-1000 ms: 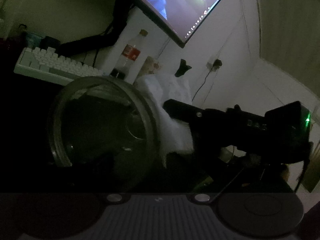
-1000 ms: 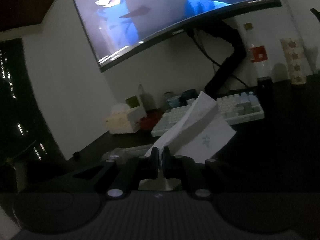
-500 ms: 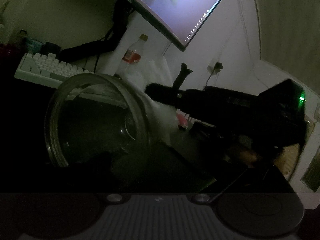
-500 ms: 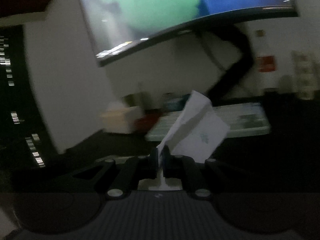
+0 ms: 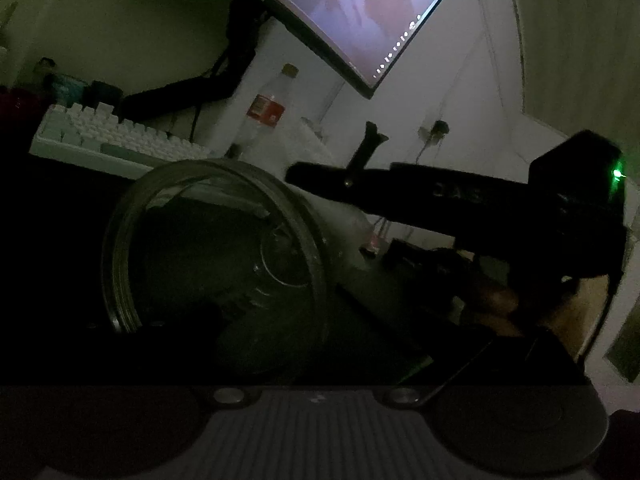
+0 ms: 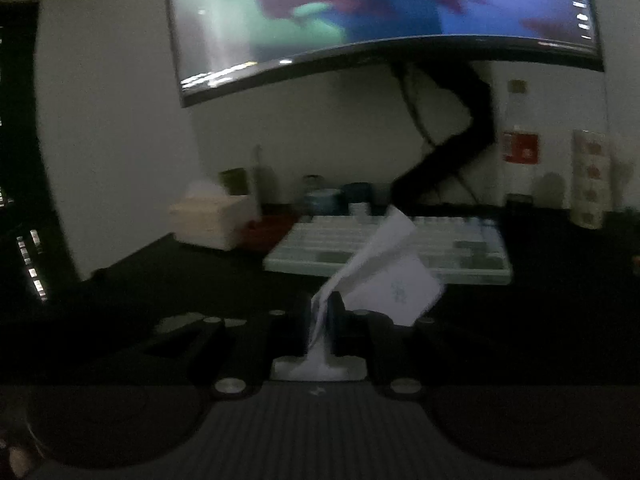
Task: Clean container
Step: 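Rub the tissue around the jar's rim with the right tool while the left tool holds the jar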
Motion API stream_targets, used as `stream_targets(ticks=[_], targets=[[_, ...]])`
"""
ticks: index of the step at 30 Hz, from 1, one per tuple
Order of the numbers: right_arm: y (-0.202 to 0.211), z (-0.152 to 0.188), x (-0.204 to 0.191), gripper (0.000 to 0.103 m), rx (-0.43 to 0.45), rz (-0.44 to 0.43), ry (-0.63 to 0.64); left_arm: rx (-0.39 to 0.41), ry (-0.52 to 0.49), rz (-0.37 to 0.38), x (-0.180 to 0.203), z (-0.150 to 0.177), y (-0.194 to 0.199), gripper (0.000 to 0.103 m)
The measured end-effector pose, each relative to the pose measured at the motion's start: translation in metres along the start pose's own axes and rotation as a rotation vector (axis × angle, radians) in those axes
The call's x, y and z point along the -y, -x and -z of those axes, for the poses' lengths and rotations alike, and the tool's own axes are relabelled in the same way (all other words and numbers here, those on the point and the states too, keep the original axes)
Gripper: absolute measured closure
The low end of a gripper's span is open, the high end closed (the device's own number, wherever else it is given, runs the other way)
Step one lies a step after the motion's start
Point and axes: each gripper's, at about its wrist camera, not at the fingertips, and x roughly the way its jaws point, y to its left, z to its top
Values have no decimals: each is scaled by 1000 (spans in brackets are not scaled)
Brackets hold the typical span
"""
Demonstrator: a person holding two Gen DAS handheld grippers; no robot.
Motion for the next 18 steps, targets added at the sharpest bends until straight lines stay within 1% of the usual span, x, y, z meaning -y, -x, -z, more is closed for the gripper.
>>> stream_targets(ticks=[2, 4, 6, 7, 11, 13, 14, 15, 18], targets=[[6, 3, -5, 91, 9, -36, 8, 0, 3, -1, 0, -1, -1, 0], [12, 6, -12, 91, 16, -112, 17, -3, 11, 3, -1, -2, -1, 0], [18, 9, -16, 91, 21, -151, 22, -3, 9, 8, -2, -2, -1, 0], [18, 9, -14, 92, 24, -150, 22, -3, 5, 9, -2, -2, -1, 0], [11, 6, 6, 92, 36, -16, -7, -2, 4, 10, -2, -2, 0, 0], [9, 5, 13, 91, 31, -20, -40, -2, 2, 7, -2, -2, -1, 0], [10, 6, 12, 91, 30, -35, -40, -2, 0, 5, -1, -2, -1, 0], [12, 7, 6, 91, 32, -68, -19, -3, -1, 2, -1, -2, -2, 0], [21, 15, -11, 92, 35, -199, 11, 0, 4, -9, 1, -2, -3, 0]])
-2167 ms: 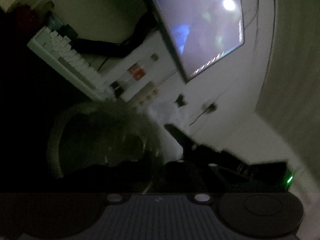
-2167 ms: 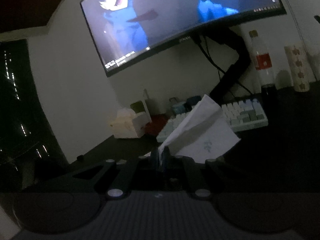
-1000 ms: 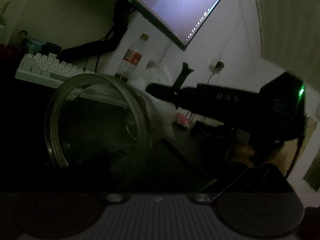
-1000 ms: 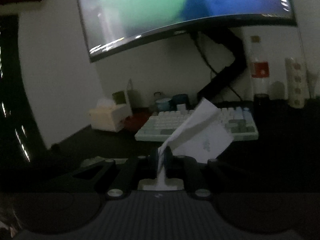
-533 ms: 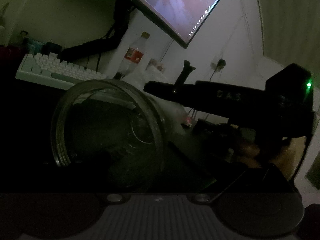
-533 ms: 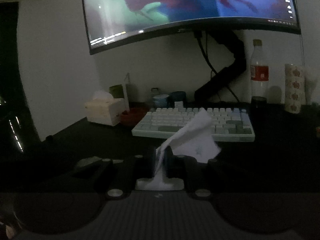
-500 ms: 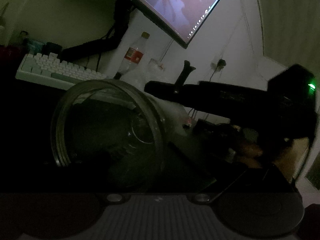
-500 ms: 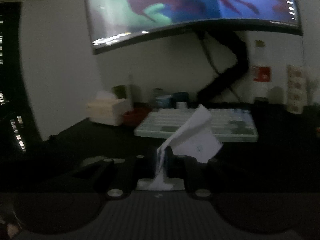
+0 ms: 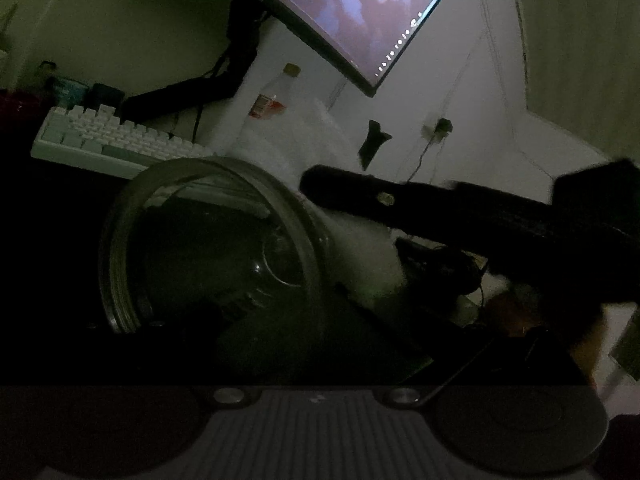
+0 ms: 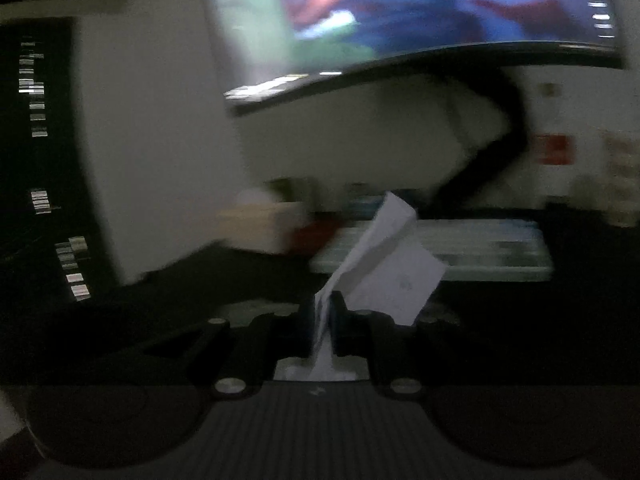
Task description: Clean container
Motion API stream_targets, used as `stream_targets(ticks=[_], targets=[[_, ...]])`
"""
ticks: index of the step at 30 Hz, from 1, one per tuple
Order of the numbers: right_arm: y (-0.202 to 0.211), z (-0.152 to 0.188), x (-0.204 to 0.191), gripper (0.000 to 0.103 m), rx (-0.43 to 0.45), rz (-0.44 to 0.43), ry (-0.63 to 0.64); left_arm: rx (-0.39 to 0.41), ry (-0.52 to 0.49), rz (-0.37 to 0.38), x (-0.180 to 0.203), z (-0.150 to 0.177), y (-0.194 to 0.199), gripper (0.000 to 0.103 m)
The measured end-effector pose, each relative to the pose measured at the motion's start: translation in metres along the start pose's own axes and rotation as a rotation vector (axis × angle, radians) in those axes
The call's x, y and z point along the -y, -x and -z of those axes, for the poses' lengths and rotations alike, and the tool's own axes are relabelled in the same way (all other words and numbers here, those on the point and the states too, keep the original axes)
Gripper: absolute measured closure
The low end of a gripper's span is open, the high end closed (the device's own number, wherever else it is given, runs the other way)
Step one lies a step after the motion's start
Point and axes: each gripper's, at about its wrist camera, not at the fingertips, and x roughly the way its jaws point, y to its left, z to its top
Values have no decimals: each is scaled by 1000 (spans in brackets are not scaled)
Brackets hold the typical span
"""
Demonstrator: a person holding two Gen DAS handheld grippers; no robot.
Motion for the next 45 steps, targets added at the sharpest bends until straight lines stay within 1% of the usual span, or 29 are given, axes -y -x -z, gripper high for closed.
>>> stream_targets(ticks=[1, 3, 5, 6, 7, 9, 10, 11, 12, 16, 18, 21, 23, 24, 27, 28, 29, 30, 31, 32, 33, 34, 36, 38, 39, 41, 43, 45], targets=[[1, 2, -3, 92, -2, -25, 3, 1, -2, 0, 0, 1, 0, 0], [2, 3, 2, 96, 0, -16, 4, -1, -5, 20, 0, 1, 2, 1], [2, 2, 20, 96, 0, 58, -35, -1, -1, 54, 0, 2, 2, 11], [2, 1, 30, 96, -1, 101, -66, 9, 10, 52, -1, 1, 3, 12], [4, 0, 39, 95, -1, 133, -97, 15, 18, 39, -2, 1, 3, 17], [9, -2, 53, 94, 11, 175, -146, 17, 40, 17, -5, -1, 2, 41], [14, -3, 56, 94, 33, 180, -152, 16, 60, 17, -8, -2, 1, 81], [19, -4, 57, 94, 51, 177, -153, 28, 104, 42, -13, -3, 1, 90], [23, -5, 56, 93, 67, 168, -148, 45, 154, 75, -18, -3, 1, 90], [33, -4, 53, 92, 92, 164, -145, 103, 242, 104, -21, -3, 6, 92], [32, -3, 52, 92, 86, 161, -150, 126, 379, 166, -32, -2, 8, 92], [32, -2, 48, 92, 78, 150, -155, 157, 636, 286, -57, 5, 9, 92], [29, -1, 44, 92, 76, 137, -143, 164, 711, 316, -64, 8, 10, 91], [29, -1, 41, 92, 76, 136, -136, 159, 722, 313, -64, 8, 10, 91], [25, -1, 39, 92, 65, 132, -124, 140, 669, 250, -55, 2, 14, 90], [23, 0, 39, 91, 57, 130, -123, 131, 635, 217, -52, 0, 16, 82], [21, 1, 38, 91, 41, 118, -110, 122, 596, 180, -49, -3, 18, 55], [17, 3, 36, 91, 17, 98, -86, 112, 558, 143, -46, -5, 20, 36], [15, 5, 33, 91, 11, 90, -57, 112, 521, 125, -42, -6, 22, 21], [14, 6, 30, 91, 18, 96, -35, 98, 471, 104, -37, -8, 24, 10], [12, 7, 29, 91, 17, 103, -32, 77, 408, 70, -31, -11, 24, 5], [10, 6, 30, 91, 10, 98, -44, 66, 345, 27, -23, -14, 24, 3], [5, 6, 34, 94, -12, 71, -64, 62, 259, -43, -11, -14, 26, 3], [-2, 7, 43, 94, -33, 78, -90, 37, 178, -86, -5, -16, 25, 2], [-6, 7, 48, 94, -45, 88, -102, 24, 137, -98, -3, -17, 25, 1], [-13, 5, 57, 94, -60, 106, -123, 11, 100, -93, -5, -16, 24, 1], [-15, -1, 63, 96, -38, 88, -135, -1, 68, -85, -7, -15, 23, 1], [-14, -8, 64, 98, -12, 58, -143, 2, 55, -93, -9, -12, 20, 1]])
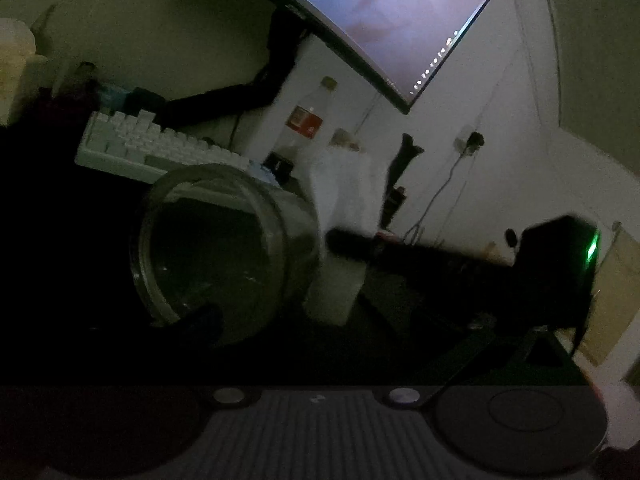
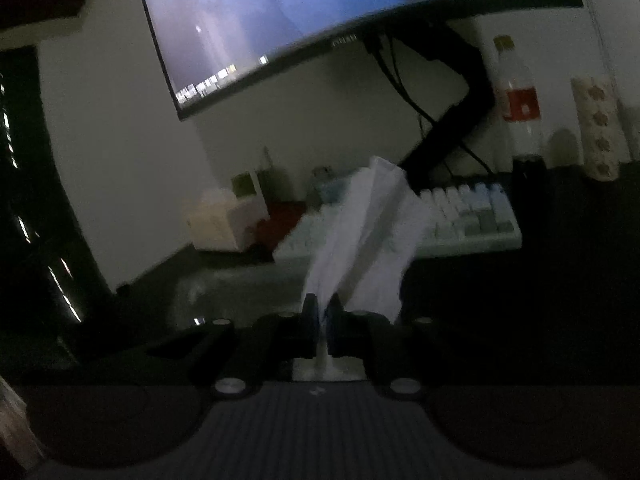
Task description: Clean container
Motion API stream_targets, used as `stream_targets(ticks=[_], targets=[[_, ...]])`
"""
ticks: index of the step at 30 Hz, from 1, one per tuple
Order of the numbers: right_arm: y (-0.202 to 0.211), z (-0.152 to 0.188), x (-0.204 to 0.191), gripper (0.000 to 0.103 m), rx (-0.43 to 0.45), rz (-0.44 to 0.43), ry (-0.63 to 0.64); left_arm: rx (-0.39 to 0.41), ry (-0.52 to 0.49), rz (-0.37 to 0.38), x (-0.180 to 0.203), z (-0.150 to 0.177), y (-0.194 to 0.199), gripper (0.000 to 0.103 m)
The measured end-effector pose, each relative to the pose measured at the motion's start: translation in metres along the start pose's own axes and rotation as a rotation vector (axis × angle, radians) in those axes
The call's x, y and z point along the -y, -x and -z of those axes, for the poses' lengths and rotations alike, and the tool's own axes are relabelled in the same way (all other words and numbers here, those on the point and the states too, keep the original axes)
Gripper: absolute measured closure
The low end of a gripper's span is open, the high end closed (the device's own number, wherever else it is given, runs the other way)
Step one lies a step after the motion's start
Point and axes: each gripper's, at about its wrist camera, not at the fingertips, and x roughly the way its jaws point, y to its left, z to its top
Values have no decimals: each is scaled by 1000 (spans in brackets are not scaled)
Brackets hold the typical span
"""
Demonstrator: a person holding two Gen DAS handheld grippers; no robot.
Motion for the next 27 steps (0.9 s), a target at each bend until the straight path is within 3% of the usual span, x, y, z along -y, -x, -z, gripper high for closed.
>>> stream_targets(ticks=[3, 5, 8, 12, 18, 24, 27], targets=[[0, -8, -7, 99, 5, -47, 5, 13, 44, 35, -7, 2, -6, 9], [-2, -11, -16, 99, 7, -69, 38, 19, 79, 64, -13, 3, -9, 38], [-11, -11, -25, 99, -28, -129, 83, 21, 90, 79, -16, 5, -13, 49], [-22, -12, -24, 99, -21, -124, 110, 22, 60, 51, -14, 6, -15, 53], [-33, -22, -9, 98, -32, 26, 80, 19, 74, 35, -17, 5, -14, 58], [-16, -11, -35, 98, -49, -135, 127, 14, 62, 33, -16, 6, -14, 58], [-18, -19, -20, 99, -59, -84, 117, 20, 62, 39, -16, 8, -13, 58]])
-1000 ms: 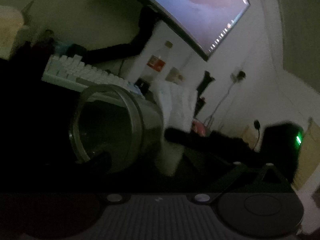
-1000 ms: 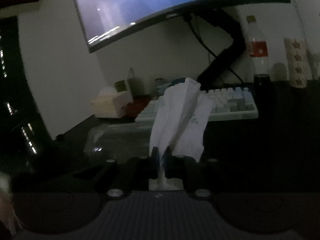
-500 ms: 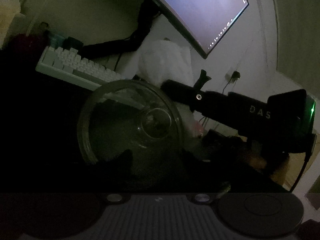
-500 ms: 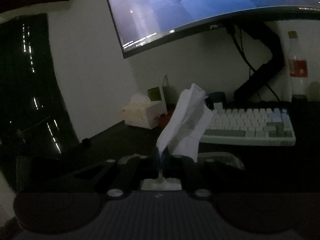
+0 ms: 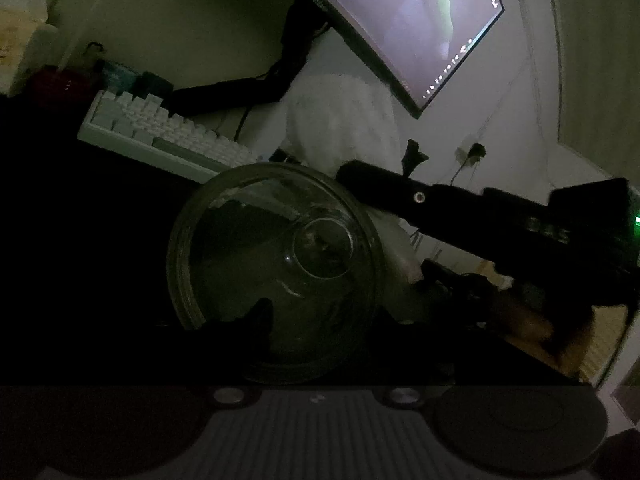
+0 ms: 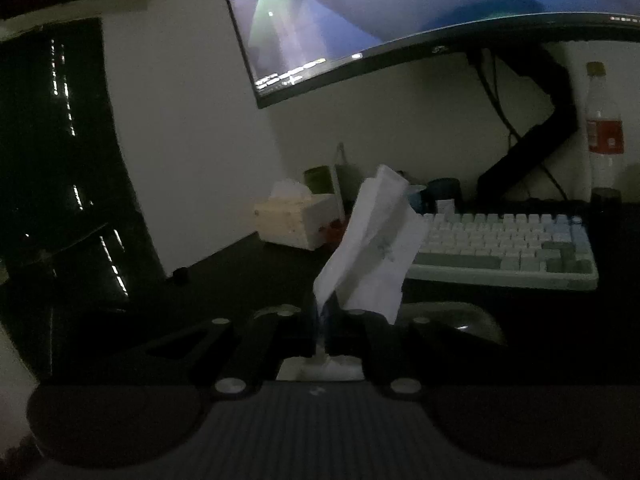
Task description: Clean container
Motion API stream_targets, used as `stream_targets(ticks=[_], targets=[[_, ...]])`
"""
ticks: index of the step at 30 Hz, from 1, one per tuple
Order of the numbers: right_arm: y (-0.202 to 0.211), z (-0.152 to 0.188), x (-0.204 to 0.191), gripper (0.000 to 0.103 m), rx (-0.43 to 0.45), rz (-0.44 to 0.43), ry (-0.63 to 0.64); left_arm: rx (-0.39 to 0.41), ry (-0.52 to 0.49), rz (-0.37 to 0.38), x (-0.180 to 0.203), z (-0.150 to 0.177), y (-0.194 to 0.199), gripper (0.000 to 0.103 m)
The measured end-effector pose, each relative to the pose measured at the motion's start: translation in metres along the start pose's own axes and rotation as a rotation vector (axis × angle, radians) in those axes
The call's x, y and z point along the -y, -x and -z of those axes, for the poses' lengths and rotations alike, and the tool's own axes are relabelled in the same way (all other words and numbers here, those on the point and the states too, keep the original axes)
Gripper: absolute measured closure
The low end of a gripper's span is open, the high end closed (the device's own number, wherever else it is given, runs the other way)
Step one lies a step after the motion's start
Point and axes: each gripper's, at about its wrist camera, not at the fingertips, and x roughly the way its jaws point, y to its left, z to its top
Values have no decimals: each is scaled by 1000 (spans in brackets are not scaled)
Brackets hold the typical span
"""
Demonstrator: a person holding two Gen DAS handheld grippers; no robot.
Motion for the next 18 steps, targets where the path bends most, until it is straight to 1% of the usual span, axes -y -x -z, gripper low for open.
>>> stream_targets(ticks=[3, 6, 7, 10, 11, 14, 15, 17, 18], targets=[[-6, -8, 24, 99, -14, 117, -48, -1, 5, -5, 1, 0, 0, 58], [-5, -8, 22, 97, -15, 141, -64, -4, -4, -15, 3, 0, -2, 58], [-2, -6, 18, 97, -9, 125, -58, -5, -5, -16, 3, 0, -2, 58], [7, 5, 2, 97, 16, 6, -39, -2, -5, -24, 5, 1, -3, 58], [8, 7, -1, 97, 21, -11, -30, -2, -5, -27, 6, 2, -3, 58], [8, 8, -2, 99, 29, -11, -11, 0, 2, -33, 6, 1, -3, 58], [8, 6, 2, 100, 31, 26, -16, 1, 6, -36, 7, 1, -3, 58], [5, 2, 11, 100, 36, 143, -20, 5, 11, -52, 8, 1, -2, 58], [4, 1, 15, 98, 36, 200, -14, 7, 13, -61, 9, 1, -2, 58]])
